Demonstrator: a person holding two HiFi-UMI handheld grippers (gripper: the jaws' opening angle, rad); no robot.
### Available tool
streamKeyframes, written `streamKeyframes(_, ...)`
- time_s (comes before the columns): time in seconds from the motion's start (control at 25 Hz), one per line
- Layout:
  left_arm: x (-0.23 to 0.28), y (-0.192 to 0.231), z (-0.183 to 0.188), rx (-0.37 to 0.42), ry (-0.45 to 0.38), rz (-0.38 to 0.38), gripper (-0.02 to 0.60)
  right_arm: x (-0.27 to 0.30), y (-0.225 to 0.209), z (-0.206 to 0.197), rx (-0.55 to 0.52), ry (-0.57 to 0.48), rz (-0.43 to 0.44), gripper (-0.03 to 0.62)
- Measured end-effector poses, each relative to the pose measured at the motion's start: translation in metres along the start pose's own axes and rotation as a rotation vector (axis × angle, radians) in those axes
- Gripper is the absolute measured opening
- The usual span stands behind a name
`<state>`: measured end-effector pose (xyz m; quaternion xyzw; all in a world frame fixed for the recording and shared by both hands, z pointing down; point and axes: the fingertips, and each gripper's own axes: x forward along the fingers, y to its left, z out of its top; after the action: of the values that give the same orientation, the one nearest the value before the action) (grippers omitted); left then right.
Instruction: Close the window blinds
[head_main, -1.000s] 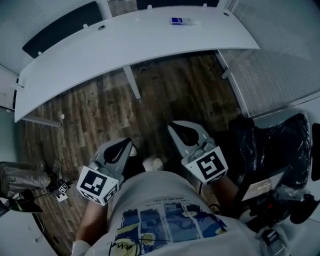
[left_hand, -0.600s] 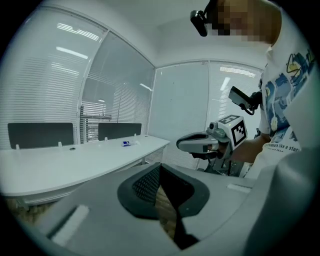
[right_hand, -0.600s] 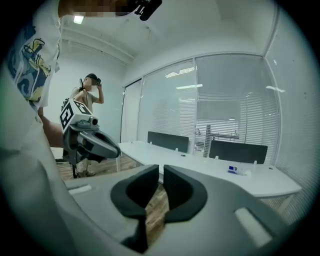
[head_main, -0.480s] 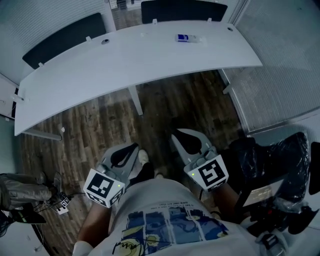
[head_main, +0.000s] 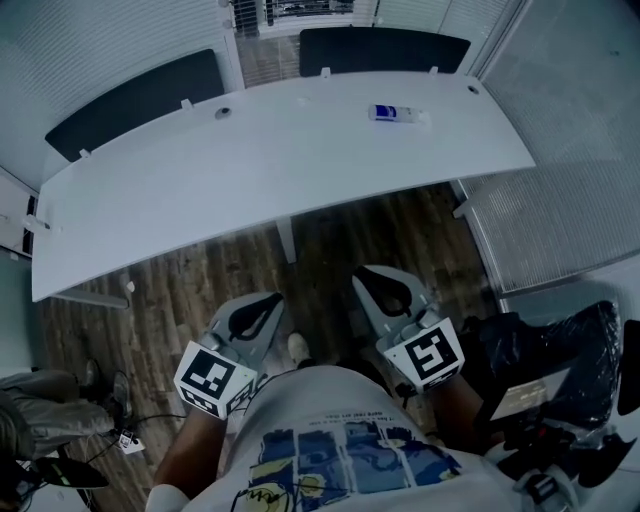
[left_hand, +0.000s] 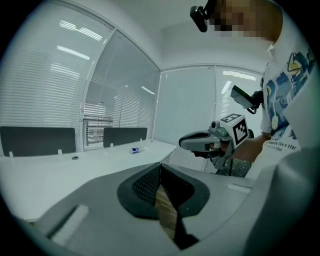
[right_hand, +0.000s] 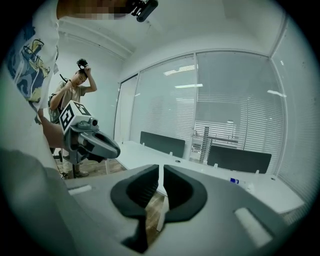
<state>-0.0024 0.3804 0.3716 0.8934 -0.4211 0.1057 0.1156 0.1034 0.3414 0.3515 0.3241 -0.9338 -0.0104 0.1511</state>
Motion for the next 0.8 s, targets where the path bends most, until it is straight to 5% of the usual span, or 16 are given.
streamKeyframes(0.36, 0.014, 0.051, -0.003, -0.027, 0.016, 0.018, 0.028, 0.053, -0.009, 0.012, -0.005, 0.016, 0.029, 0.017)
streamKeyframes(0.8, 0.098, 0.122, 0.041, -0.019, -0.001, 0.131, 0.028, 0.134, -0.106, 0.021, -0.019, 0.006, 0.127, 0.017)
